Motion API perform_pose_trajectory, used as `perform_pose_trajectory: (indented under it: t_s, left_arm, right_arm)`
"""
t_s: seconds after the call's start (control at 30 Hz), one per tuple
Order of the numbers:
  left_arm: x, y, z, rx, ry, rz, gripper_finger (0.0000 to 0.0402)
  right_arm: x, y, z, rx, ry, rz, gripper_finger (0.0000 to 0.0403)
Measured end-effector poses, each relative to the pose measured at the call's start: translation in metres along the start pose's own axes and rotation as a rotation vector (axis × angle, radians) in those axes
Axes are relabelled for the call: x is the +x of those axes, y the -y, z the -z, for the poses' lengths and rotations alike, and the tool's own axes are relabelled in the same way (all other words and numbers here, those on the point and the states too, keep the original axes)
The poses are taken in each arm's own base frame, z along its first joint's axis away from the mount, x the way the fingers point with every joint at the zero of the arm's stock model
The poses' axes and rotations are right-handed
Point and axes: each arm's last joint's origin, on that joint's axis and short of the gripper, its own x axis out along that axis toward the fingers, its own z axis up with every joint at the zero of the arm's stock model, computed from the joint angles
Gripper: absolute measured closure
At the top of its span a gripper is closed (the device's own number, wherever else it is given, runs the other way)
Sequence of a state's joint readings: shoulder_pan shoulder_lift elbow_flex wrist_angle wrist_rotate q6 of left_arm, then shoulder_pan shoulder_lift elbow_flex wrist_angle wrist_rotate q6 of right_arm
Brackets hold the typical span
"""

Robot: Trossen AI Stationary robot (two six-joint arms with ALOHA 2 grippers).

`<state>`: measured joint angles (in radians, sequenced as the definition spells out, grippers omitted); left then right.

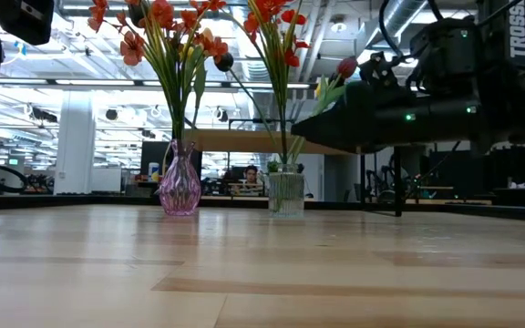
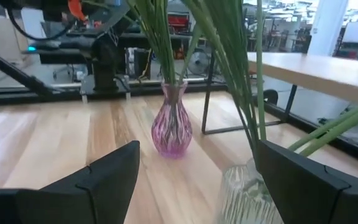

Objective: Pick and place flowers into a vace then onto a shelf
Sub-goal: Put the transparent vase with flowers on the shelf

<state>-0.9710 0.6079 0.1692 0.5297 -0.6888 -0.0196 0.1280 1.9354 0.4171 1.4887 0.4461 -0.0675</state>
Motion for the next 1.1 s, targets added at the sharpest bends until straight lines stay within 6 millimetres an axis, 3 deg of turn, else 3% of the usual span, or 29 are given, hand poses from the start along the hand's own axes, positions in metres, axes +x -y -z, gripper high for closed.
perform_pose_trajectory:
  t_s: [0.63, 1.1]
  left_arm:
    - [0.000, 0.000, 0.000, -0.001, 0.000, -0.006, 0.0223]
    - [0.000, 0.000, 0.000, -0.003, 0.000, -0.008, 0.0223]
  right_arm:
    - [0.008, 0.021, 0.010, 0.035, -0.090, 0.079, 0.0092]
    - [0.025, 0.026, 0.010, 0.015, -0.148, 0.121, 0.0092]
